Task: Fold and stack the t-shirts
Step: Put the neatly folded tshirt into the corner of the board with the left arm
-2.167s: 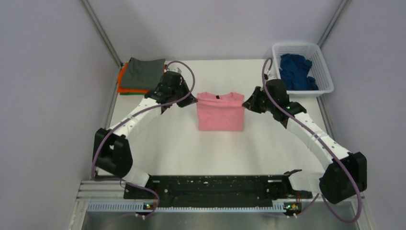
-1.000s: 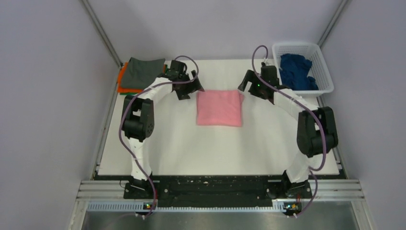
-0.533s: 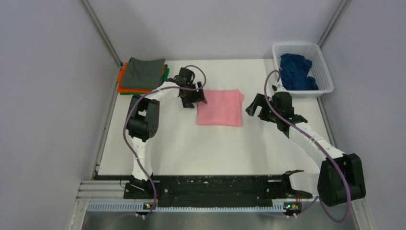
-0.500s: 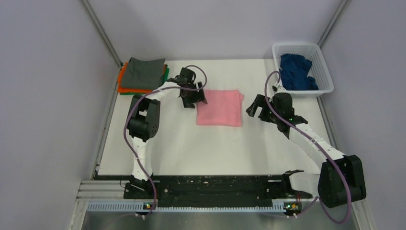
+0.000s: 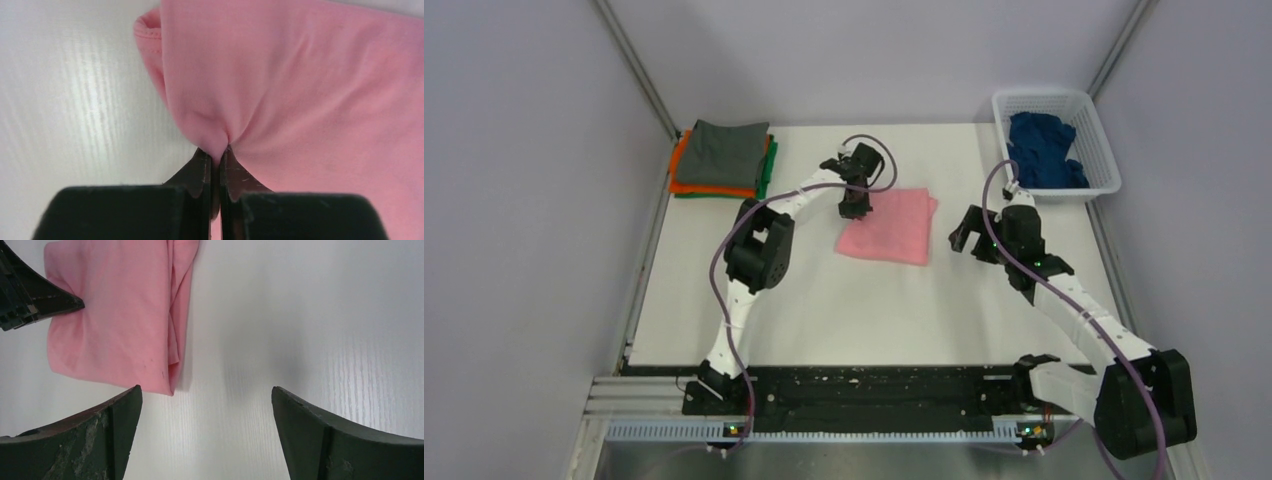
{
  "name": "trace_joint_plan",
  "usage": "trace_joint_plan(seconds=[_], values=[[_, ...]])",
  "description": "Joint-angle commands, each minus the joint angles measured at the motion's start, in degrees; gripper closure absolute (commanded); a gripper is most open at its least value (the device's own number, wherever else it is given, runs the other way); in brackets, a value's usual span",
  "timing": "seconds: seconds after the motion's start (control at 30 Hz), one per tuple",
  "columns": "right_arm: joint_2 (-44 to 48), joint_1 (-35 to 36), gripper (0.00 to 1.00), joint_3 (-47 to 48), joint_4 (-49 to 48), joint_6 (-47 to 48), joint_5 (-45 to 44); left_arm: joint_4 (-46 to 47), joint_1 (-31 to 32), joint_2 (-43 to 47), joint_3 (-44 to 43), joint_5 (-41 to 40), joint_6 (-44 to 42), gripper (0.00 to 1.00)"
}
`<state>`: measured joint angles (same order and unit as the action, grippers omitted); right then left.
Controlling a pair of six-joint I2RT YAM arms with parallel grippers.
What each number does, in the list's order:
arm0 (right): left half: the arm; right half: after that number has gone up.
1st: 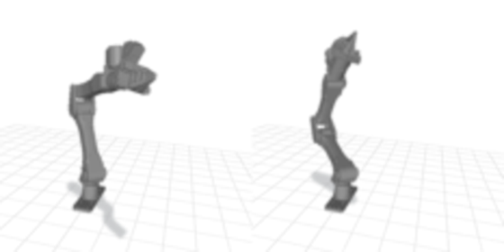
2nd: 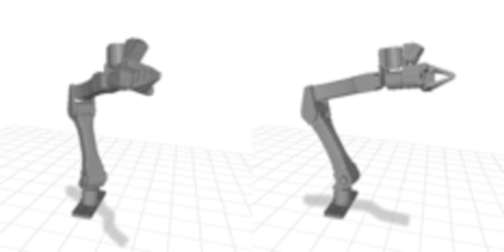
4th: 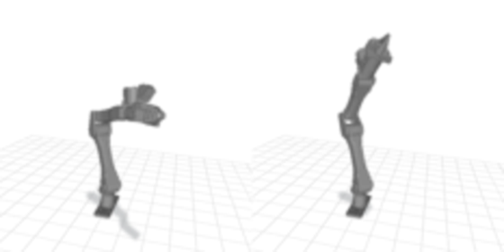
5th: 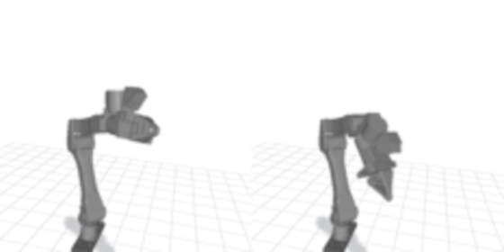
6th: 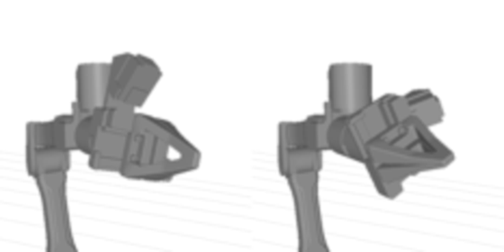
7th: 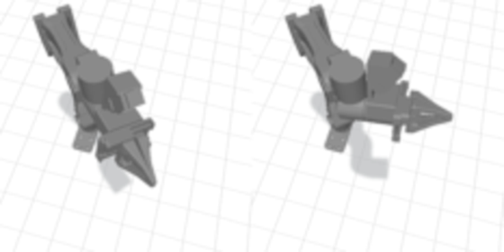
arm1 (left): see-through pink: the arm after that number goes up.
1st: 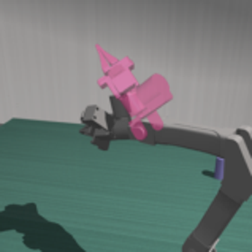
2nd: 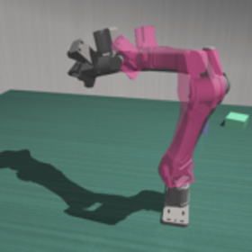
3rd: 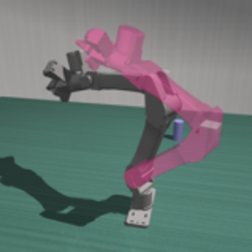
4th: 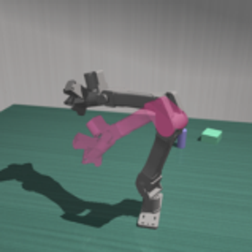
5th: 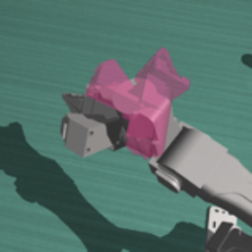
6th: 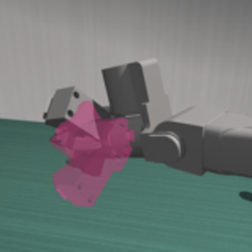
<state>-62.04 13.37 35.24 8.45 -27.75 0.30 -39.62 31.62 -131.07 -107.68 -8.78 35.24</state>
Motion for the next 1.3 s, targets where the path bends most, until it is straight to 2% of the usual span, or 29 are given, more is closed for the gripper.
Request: trace_joint_plan(seconds=[0.0,0.2,0.3,0.57,0.8,1.03,1.27], values=[[2.01,0.04,0.01,-0.08,-1.65,1.71,-2.40,-8.78,-0.16,-0.65,-1.40,-18.09,-1.83,1.00],[1.84,0.07,0.01,0.04,-2.21,2.06,-0.61,-6.03,-0.70,3.56,-1.32,-40.83,-12.99,1.00],[1.91,0.05,0.01,0.09,-1.92,1.97,0.93,-1.03,-3.46,5.42,-1.59,-46.06,-22.51,1.00],[2.30,0.08,0.01,0.05,-1.91,1.91,0.95,10.55,-9.19,6.98,-1.49,-49.92,-40.06,1.00],[1.26,0.03,0.01,0.09,-2.30,1.84,1.16,19.61,-10.48,7.79,-2.77,-52.33,-51.94,1.00],[1.23,0.00,0.01,0.28,-1.66,1.88,0.69,20.42,-10.52,9.71,-5.20,-53.59,-55.03,1.00],[1.83,0.08,0.01,0.40,-0.61,1.95,-0.10,19.24,-10.64,13.38,-7.73,-50.96,-55.32,1.00]])
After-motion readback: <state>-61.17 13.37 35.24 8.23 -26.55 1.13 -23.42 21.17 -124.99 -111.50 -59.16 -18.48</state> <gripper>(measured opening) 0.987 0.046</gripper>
